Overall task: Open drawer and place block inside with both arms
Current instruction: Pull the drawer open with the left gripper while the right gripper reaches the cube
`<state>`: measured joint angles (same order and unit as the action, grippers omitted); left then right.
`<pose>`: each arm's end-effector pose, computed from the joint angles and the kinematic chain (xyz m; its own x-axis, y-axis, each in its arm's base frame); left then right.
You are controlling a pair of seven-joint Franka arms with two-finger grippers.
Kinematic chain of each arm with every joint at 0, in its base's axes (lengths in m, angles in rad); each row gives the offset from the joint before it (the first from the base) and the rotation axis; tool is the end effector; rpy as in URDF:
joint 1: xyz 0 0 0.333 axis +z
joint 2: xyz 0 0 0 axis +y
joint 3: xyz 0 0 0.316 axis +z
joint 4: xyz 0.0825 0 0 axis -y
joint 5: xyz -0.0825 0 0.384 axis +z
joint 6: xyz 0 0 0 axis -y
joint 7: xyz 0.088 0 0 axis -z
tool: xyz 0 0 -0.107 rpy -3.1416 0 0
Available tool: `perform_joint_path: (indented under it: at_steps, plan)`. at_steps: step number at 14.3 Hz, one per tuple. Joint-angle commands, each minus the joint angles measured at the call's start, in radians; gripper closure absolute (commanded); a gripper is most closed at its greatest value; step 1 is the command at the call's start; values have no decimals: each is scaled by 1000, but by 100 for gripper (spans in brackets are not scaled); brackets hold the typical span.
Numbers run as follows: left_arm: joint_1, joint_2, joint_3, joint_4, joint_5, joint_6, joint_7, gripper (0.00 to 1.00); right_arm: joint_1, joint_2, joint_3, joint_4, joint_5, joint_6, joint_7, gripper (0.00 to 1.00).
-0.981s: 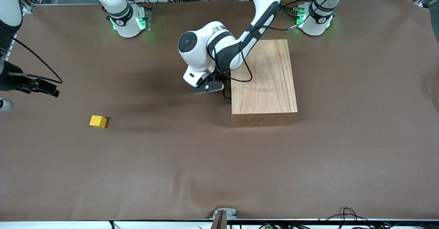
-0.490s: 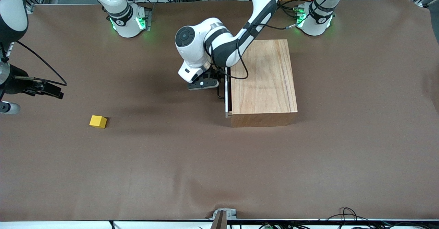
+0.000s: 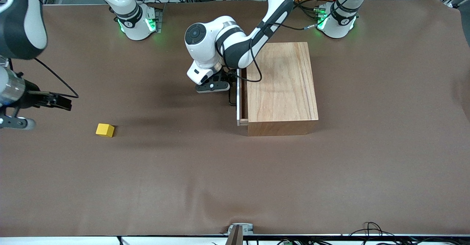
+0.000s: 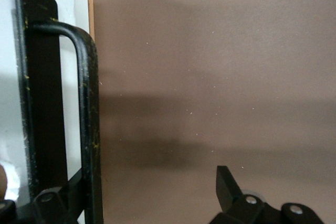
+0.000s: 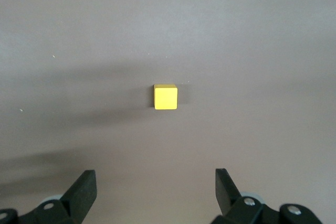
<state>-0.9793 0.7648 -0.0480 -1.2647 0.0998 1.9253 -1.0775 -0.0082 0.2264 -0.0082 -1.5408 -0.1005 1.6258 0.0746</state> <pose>0.3936 -0.6216 0.2928 0.9998 0.0223 0.0004 0.0222 -0.9928 -0.1180 0.6159 -0.0199 0.5106 0.9874 -0.0849 -0.1333 -0.0703 -0.9914 0.1105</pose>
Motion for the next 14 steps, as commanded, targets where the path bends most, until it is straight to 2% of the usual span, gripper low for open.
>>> perform_joint_path:
  at_steps: [1, 3, 5, 7, 14]
  plan:
    - [-28, 19, -1, 24, -31, 54, -1, 0, -7, 34, -1, 28, -13, 26, 13, 0]
    - [-30, 22, -1, 25, -32, 70, -1, 0, -27, 36, -1, 28, 2, 43, 14, 0]
    - [-39, 33, -1, 24, -32, 115, -8, 0, -55, 71, -3, 27, 88, 101, 10, 0]
    - [-55, 37, 2, 24, -32, 149, -25, 0, -49, 142, -1, 27, 94, 179, -1, 0]
    - [-64, 45, 0, 25, -32, 242, -25, 0, -75, 217, -1, 2, 99, 227, 4, 0]
